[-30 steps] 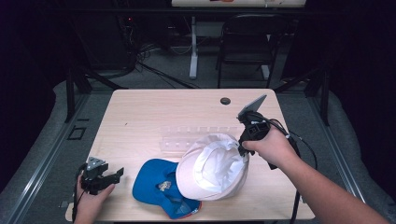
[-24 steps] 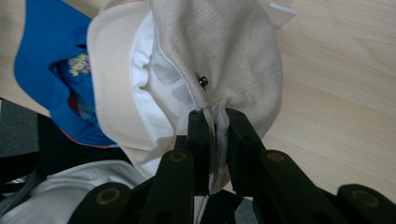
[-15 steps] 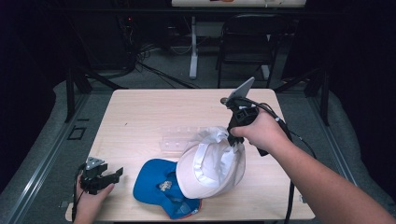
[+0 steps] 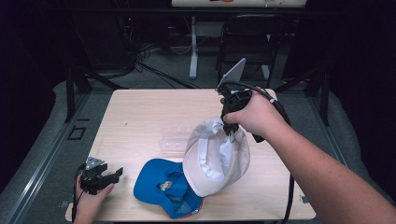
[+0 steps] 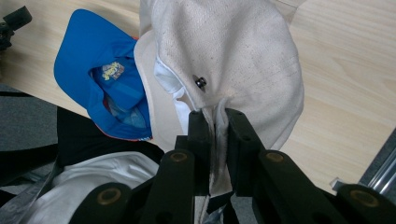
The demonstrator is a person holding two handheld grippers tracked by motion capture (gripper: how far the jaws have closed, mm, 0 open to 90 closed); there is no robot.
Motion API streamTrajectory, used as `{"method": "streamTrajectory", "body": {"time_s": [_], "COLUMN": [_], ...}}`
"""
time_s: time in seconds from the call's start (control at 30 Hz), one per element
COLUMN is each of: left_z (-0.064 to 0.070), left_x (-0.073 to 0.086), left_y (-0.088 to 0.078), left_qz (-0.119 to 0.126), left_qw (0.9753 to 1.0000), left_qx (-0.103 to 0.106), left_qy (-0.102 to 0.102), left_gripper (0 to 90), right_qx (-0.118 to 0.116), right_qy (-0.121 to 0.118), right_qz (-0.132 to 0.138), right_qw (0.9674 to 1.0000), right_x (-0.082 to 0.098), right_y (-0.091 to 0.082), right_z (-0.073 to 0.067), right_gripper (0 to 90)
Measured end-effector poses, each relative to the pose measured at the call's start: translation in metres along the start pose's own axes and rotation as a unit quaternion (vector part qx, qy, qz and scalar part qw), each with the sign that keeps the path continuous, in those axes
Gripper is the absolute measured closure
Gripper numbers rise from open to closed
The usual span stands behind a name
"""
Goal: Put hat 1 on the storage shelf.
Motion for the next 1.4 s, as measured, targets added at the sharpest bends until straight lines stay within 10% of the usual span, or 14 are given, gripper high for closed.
{"method": "streamTrajectory", "body": {"time_s": [0.33, 0.77, 0.9, 0.97, 1.0, 1.4], "left_z": [0.0, 0.002, 0.002, 0.002, 0.002, 0.004], "left_x": [0.0, 0.0, 0.0, 0.001, 0.001, 0.0], "left_y": [0.0, 0.001, 0.001, 0.001, 0.001, 0.001], "left_qz": [0.0, -0.004, 0.0, 0.001, 0.001, 0.002], "left_qw": [1.0, 1.0, 1.0, 1.0, 1.0, 1.0], "left_qx": [0.001, 0.0, 0.0, -0.001, -0.001, 0.0], "left_qy": [-0.001, 0.0, -0.002, -0.002, -0.002, 0.003], "left_gripper": [31.8, 31.8, 31.8, 31.8, 31.8, 31.8], "right_qx": [-0.017, -0.14, -0.198, -0.243, -0.243, -0.373], "right_qy": [0.037, 0.083, 0.091, 0.099, 0.099, 0.121], "right_qz": [-0.015, -0.006, 0.005, 0.01, 0.01, 0.046], "right_qw": [0.999, 0.9866, 0.9758, 0.965, 0.965, 0.9187], "right_x": [0.009, 0.021, 0.026, 0.03, 0.03, 0.04], "right_y": [-0.004, -0.009, -0.005, -0.001, -0.001, 0.017], "right_z": [0.021, 0.051, 0.057, 0.062, 0.062, 0.081], "right_gripper": [81.7, 81.7, 81.8, 81.9, 81.9, 82.1]}}
Point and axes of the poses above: each handheld gripper's, and its own axes: y roughly forward along the jaws, x roughly out of its underside, z roughly to its right, the point moved 3 cm from there along y, roughly forward along the jaws, and after that the axes turned 1 degree about -y, right-handed, at the moved point
